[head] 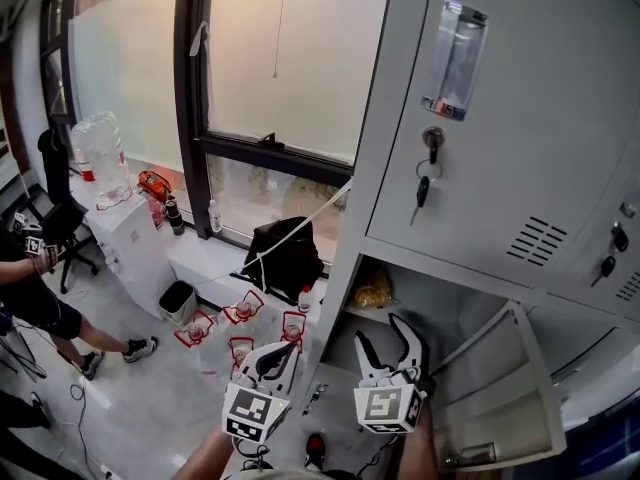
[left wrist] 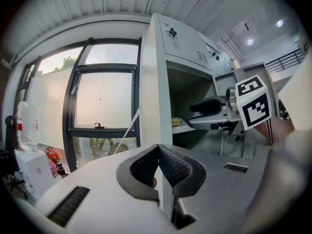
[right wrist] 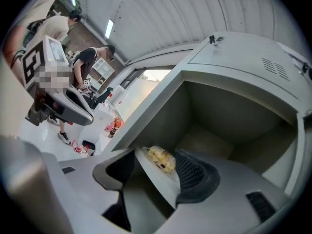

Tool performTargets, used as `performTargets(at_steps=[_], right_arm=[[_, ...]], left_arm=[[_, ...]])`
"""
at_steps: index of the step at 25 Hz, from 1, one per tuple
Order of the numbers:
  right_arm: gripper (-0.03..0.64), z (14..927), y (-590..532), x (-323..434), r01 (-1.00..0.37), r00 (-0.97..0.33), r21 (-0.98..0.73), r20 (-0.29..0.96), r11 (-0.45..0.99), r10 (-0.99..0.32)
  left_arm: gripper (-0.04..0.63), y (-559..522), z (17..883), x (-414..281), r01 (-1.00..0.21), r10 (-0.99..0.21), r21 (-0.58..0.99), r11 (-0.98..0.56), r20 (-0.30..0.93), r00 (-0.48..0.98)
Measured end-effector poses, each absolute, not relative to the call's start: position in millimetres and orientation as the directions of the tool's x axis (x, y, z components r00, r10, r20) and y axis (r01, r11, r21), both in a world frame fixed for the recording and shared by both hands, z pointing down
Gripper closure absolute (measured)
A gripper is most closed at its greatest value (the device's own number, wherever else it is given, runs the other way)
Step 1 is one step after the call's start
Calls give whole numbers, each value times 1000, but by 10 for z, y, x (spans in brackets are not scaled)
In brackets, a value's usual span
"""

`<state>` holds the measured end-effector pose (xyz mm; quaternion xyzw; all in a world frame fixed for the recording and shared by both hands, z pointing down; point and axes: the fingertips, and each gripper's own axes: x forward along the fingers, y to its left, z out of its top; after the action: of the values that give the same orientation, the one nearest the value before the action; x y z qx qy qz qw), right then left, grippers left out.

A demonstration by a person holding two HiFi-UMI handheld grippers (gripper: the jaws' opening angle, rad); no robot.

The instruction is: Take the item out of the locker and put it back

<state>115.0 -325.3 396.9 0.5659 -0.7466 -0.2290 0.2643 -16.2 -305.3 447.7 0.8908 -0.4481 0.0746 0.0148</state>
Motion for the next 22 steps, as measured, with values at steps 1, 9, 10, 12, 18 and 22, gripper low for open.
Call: performTargets(at_steps=[1,9,10,12,18,22], right_arm=[[345,3990,-3317,1139,-708,-226,652,154,271,-962],[268,4180,-3712,1065,-598,-215,722,273,348,-938],[265,4191,-3751,1059,-586,-209,731,280,349,-937],[261,4210,-3825,1058,-570,-200,742,292,353,-935],[258,4321,-3968,1073,-534,-185,748,351,394,-918],[258,4363,-4017,1095,-515,-171,754,376,408,-911]], left_arm=[[574,-3070,4478,-175,-804,-799,-38,-594,146,583],[574,-3140,4496,-282,-825,-819,-22,-564,147,555],[574,-3141,4505,-295,-827,-820,-22,-561,149,552],[574,-3146,4526,-324,-832,-824,-21,-554,155,545],[574,-3179,4556,-389,-843,-834,-15,-537,163,528],[574,-3207,4557,-390,-846,-836,-14,-532,163,524]])
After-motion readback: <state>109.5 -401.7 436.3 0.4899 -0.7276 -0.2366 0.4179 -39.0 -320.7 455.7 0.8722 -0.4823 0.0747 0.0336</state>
